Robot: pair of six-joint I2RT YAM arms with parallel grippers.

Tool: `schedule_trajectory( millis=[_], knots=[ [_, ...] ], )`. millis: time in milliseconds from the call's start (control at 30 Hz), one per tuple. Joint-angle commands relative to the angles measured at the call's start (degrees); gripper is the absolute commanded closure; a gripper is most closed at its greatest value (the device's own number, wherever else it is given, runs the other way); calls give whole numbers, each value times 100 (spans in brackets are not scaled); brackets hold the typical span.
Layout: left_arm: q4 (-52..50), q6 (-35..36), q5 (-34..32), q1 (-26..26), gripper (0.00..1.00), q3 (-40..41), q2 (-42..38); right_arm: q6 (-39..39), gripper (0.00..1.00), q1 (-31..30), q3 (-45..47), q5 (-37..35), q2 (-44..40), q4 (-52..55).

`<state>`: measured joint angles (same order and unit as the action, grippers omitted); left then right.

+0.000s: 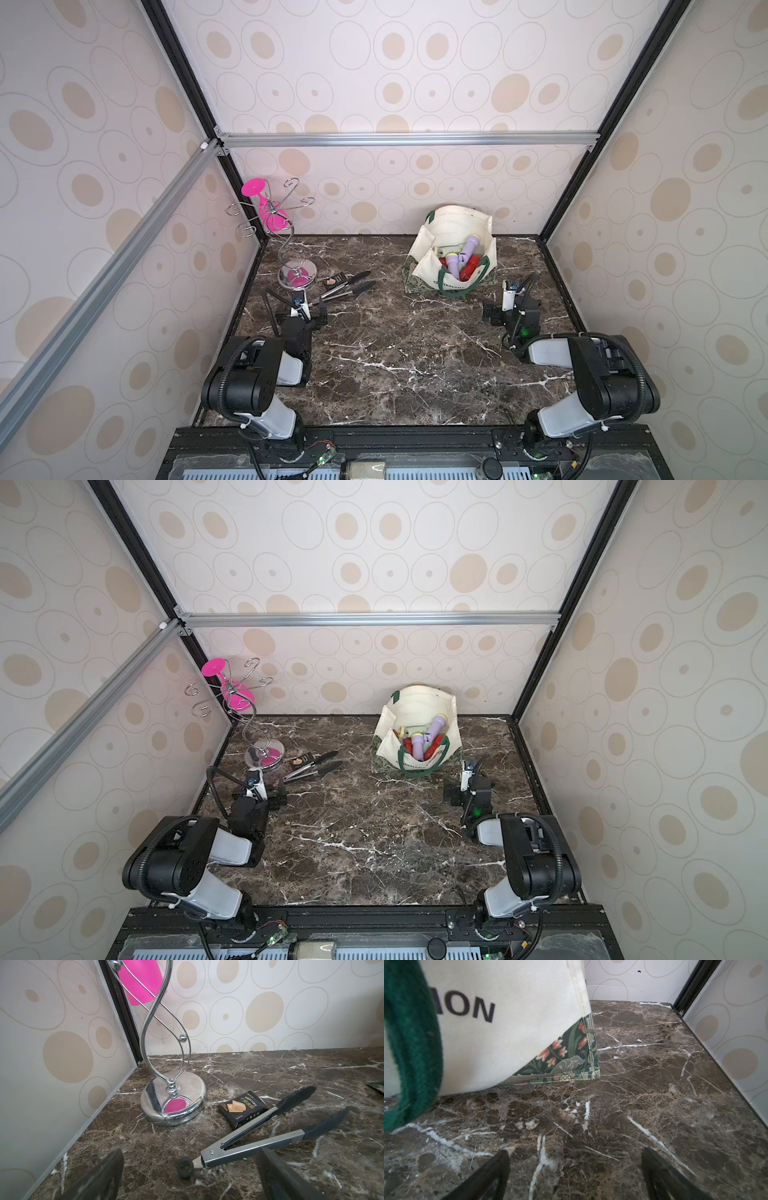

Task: Put the flashlights into the tote bags
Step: Reset both arms

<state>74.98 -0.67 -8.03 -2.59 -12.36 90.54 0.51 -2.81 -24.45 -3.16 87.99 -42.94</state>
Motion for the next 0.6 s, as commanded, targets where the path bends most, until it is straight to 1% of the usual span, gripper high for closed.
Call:
schedule_trajectory(
  millis=[0, 567],
  knots=[
    [192, -48, 38, 45, 0, -97, 16, 82, 0, 35, -30, 44, 39, -172],
    [231, -39, 25, 41, 0, -75, 13, 74, 0, 43, -14, 44, 20, -182]
  ],
)
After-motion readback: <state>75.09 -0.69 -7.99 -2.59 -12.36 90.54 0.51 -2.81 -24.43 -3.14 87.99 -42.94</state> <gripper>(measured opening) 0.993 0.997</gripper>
